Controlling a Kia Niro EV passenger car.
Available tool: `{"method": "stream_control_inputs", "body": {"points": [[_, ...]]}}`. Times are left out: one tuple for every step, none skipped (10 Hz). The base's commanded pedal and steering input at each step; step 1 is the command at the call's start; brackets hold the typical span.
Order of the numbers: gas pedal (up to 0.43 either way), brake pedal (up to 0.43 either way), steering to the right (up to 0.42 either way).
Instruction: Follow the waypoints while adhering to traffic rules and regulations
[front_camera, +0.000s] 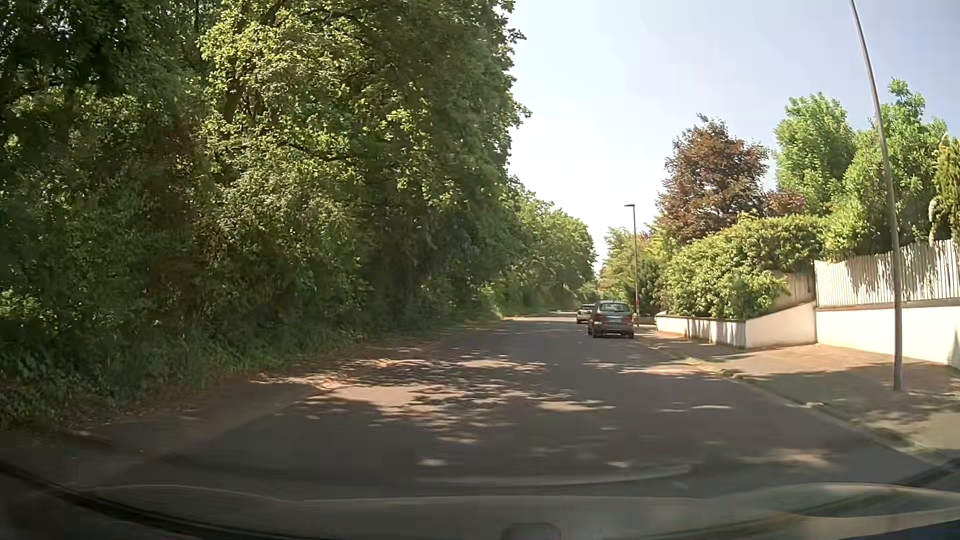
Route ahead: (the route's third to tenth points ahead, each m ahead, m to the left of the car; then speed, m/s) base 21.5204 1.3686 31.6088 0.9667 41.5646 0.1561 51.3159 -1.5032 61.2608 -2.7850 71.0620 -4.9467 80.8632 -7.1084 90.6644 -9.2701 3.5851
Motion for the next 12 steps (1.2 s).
{"method": "stream_control_inputs", "body": {"points": [[0.287, 0.0, 0.147], [0.287, 0.0, 0.131], [0.287, 0.0, 0.105], [0.287, 0.0, 0.081], [0.287, 0.0, 0.056], [0.287, 0.0, 0.034], [0.287, 0.0, 0.01], [0.287, 0.0, -0.009], [0.287, 0.0, -0.02], [0.287, 0.0, -0.021], [0.287, 0.0, -0.011], [0.287, 0.0, -0.004]]}}
